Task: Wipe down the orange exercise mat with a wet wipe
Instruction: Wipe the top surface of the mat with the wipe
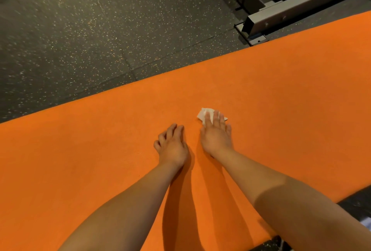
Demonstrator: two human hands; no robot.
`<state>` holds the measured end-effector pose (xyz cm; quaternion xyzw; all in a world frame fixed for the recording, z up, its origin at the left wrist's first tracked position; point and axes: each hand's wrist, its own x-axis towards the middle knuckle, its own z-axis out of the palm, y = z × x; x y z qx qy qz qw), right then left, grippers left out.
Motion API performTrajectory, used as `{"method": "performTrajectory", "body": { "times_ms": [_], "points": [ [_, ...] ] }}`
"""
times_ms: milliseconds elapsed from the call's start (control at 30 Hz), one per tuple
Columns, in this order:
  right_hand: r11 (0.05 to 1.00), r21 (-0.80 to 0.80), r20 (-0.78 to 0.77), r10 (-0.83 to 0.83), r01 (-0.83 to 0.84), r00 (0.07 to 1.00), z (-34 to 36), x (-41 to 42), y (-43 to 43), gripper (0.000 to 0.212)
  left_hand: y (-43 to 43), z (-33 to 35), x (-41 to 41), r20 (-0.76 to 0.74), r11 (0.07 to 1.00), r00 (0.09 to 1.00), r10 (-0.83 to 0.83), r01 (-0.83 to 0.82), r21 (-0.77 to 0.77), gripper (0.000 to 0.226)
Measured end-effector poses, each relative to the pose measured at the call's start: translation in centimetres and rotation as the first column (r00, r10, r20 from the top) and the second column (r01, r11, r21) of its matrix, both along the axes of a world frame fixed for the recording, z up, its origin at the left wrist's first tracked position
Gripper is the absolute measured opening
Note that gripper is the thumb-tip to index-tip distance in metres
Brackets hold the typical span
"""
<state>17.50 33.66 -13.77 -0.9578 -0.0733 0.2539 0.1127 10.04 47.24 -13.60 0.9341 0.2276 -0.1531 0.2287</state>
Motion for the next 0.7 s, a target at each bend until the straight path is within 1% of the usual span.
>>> {"method": "performTrajectory", "body": {
  "times_ms": [67, 133, 167, 200, 233, 300, 333, 367, 400, 433, 467, 533, 567, 600, 633, 667, 700],
  "points": [
    [0.987, 0.043, 0.007, 0.156, -0.156, 0.988, 0.0, -1.1, 1.5, 0.058, 0.2, 0.2, 0.6, 0.035, 1.0, 0.999, 0.023, -0.023, 0.01, 0.053],
    [0.942, 0.071, 0.026, 0.328, -0.329, 0.944, -0.3, -1.7, 2.0, 0.055, 0.6, 0.2, 1.1, 0.071, 0.999, 0.997, 0.018, -0.02, 0.028, 0.054],
    [0.928, 0.067, 0.039, 0.365, -0.367, 0.93, -0.5, -1.5, 1.8, 0.054, 0.9, 0.0, 1.3, 0.071, 0.999, 0.997, -0.001, -0.002, 0.035, 0.056],
    [0.93, 0.051, 0.055, 0.362, -0.365, 0.931, -0.6, -0.9, 1.3, 0.054, 1.1, -0.2, 1.4, 0.055, 0.999, 0.998, -0.02, 0.018, 0.035, 0.057],
    [0.946, 0.028, 0.067, 0.319, -0.322, 0.945, -0.8, -0.1, 0.8, 0.054, 1.2, -0.5, 1.6, 0.024, 0.999, 0.999, -0.035, 0.034, 0.031, 0.058],
    [0.993, 0.003, 0.056, 0.115, -0.116, 0.992, -0.7, 1.7, 0.0, 0.055, 1.4, -0.8, 1.7, -0.036, 0.998, 0.998, -0.054, 0.055, 0.027, 0.06],
    [1.0, -0.002, 0.045, 0.013, -0.013, 0.999, -0.7, 2.4, 0.0, 0.056, 1.4, -0.9, 1.8, -0.045, 0.998, 0.998, -0.054, 0.056, 0.027, 0.06],
    [0.999, -0.002, 0.043, -0.038, 0.038, 0.998, -0.7, 2.7, 0.4, 0.056, 1.5, -1.0, 1.8, -0.04, 0.999, 0.998, -0.048, 0.049, 0.024, 0.06],
    [0.999, 0.008, 0.046, -0.035, 0.035, 0.998, -0.6, 2.7, 1.1, 0.057, 1.6, -1.0, 1.9, -0.023, 0.999, 0.999, -0.033, 0.034, 0.017, 0.058],
    [0.999, 0.028, 0.048, 0.016, -0.018, 0.999, -0.6, 2.3, 2.0, 0.056, 1.7, -0.9, 2.0, 0.006, 1.0, 1.0, -0.014, 0.014, 0.013, 0.056],
    [0.993, 0.058, 0.05, 0.102, -0.105, 0.993, -0.5, 1.7, 2.9, 0.056, 1.8, -0.9, 2.3, 0.04, 1.0, 0.999, 0.006, -0.007, 0.014, 0.053],
    [0.95, 0.11, 0.055, 0.289, -0.293, 0.956, -0.7, 0.8, 3.7, 0.054, 2.0, -1.0, 3.0, 0.095, 0.999, 0.995, 0.033, -0.036, 0.033, 0.049],
    [0.926, 0.116, 0.07, 0.352, -0.358, 0.933, -0.8, 0.9, 3.4, 0.053, 2.1, -1.0, 3.4, 0.105, 0.998, 0.994, 0.031, -0.036, 0.043, 0.049],
    [0.917, 0.105, 0.091, 0.378, -0.386, 0.921, -1.0, 1.6, 2.8, 0.053, 2.1, -1.0, 3.6, 0.1, 0.999, 0.995, 0.022, -0.027, 0.047, 0.051],
    [0.924, 0.077, 0.109, 0.365, -0.374, 0.925, -1.3, 2.4, 2.1, 0.053, 2.1, -1.2, 3.7, 0.082, 0.999, 0.997, 0.011, -0.015, 0.046, 0.053],
    [0.951, 0.048, 0.111, 0.298, -0.304, 0.948, -1.4, 3.2, 1.4, 0.054, 2.2, -1.3, 3.7, 0.057, 0.999, 0.998, 0.002, -0.005, 0.044, 0.055],
    [0.983, 0.029, 0.102, 0.179, -0.183, 0.978, -1.5, 3.9, 0.9, 0.055, 2.2, -1.4, 3.6, 0.042, 0.999, 0.999, -0.002, 0.001, 0.045, 0.057]
  ]
}}
